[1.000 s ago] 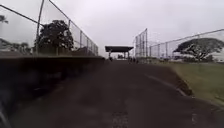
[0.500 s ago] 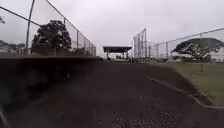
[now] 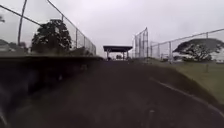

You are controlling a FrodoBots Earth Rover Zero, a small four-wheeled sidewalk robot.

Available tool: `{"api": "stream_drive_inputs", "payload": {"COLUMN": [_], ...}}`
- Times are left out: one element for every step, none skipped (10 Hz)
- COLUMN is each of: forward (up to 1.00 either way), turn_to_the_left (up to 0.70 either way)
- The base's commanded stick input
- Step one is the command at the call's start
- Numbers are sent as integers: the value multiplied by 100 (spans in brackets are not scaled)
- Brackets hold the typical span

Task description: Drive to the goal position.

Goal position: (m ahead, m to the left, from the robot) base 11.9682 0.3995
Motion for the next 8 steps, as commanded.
{"api": "stream_drive_inputs", "payload": {"forward": [100,100,100,100,100,100,100,100], "turn_to_the_left": [0,0,0,0,0,0,0,0]}}
